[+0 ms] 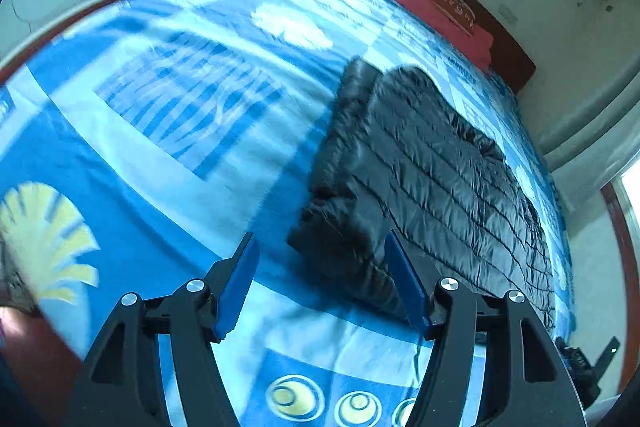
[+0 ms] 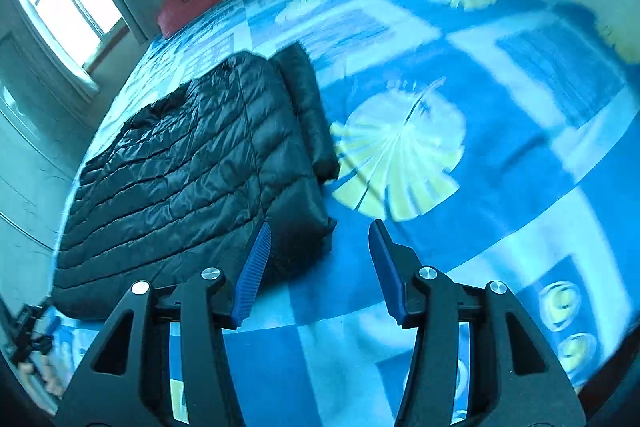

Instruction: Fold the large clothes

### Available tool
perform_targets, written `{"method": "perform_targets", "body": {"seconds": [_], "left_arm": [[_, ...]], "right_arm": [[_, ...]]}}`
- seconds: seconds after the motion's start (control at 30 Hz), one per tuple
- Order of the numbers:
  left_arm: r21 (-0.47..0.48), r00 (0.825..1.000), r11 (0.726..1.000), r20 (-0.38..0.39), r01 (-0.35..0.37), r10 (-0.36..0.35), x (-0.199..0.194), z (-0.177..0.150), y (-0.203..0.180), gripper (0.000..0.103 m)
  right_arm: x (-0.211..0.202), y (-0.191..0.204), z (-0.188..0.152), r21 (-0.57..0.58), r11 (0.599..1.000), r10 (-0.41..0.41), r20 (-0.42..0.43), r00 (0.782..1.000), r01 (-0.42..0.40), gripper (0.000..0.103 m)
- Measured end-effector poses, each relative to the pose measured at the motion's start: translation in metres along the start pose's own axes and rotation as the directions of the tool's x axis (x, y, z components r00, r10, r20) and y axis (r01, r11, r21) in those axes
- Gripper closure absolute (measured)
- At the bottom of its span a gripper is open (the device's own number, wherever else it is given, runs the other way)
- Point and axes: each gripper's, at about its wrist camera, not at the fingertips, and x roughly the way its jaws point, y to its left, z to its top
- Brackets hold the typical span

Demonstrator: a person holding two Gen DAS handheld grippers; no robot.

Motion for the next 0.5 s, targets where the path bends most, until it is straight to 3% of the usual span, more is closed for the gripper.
{"method": "perform_targets", "body": {"seconds": [0.1, 0.2, 0.33, 0.5], "left_arm": [[0.026, 0.999, 1.0, 0.05, 0.0, -0.002, -0.012, 0.013, -0.002, 0.03], [0.091, 0.998, 0.996, 0.068, 0.002, -0.008, -0.007, 0.032, -0.014, 0.03], [0.133, 1.0, 0.991, 0.023, -0.008, 0.005, 0.021, 0.051, -0.023, 0.029], [0.134, 1.0, 0.991, -0.002, -0.009, 0.01, 0.046, 0.067, -0.035, 0.029]], "right_arm": [[-0.006, 0.019, 0.009, -0.03, 0.999, 0.038, 0.033, 0.999, -0.037, 0.054], [0.006, 0.053, 0.014, -0.109, 0.99, 0.091, 0.005, 0.996, -0.089, 0.057], [0.04, 0.105, 0.016, -0.191, 0.967, 0.154, -0.08, 0.985, -0.167, 0.061], [0.075, 0.172, 0.024, -0.297, 0.935, 0.162, -0.133, 0.978, -0.195, 0.061]]}}
